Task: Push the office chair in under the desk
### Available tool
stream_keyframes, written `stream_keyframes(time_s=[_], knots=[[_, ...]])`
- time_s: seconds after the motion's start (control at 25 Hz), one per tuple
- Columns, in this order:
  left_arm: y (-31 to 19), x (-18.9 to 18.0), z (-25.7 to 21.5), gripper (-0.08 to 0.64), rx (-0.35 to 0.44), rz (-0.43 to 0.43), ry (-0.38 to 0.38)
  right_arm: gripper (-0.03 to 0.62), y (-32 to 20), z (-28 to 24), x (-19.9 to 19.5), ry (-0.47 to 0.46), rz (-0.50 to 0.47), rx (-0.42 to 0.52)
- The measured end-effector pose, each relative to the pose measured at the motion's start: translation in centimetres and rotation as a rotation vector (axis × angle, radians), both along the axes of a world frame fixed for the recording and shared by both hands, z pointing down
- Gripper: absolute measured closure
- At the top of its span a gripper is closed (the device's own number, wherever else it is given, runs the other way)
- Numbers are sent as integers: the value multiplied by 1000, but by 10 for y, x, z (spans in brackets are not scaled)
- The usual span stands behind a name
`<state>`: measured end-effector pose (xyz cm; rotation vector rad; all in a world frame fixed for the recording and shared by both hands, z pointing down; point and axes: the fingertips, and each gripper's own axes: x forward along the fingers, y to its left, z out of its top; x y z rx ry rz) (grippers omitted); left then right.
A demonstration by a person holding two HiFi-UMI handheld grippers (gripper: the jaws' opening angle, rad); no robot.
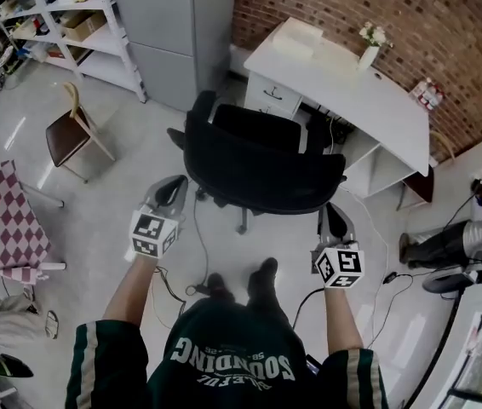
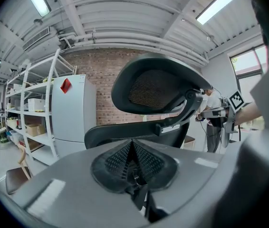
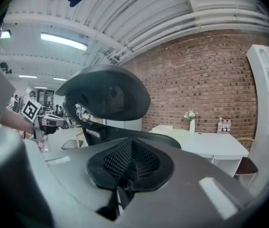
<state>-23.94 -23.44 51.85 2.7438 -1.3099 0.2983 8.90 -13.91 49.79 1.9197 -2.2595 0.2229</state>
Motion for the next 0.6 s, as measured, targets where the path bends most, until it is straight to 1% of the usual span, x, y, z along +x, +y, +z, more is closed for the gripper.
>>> stream_keyframes(time_s=[0.12, 0.2, 0.32, 0.48, 0.6], knots=[[-4, 0, -1, 548, 2, 18, -14, 591, -4, -6, 4, -5, 2, 13], [-7, 1, -3, 524, 5, 30, -17, 591, -6, -9, 5, -4, -6, 16], [-13, 5, -8, 507, 18, 55, -25, 592, -8, -11, 7, 6, -21, 16], [-24, 8, -20, 438, 47, 100, -13, 589, -11, -17, 4, 23, -68, 29], [-33, 7, -31, 399, 77, 124, -12, 554, -14, -21, 2, 30, -100, 36]])
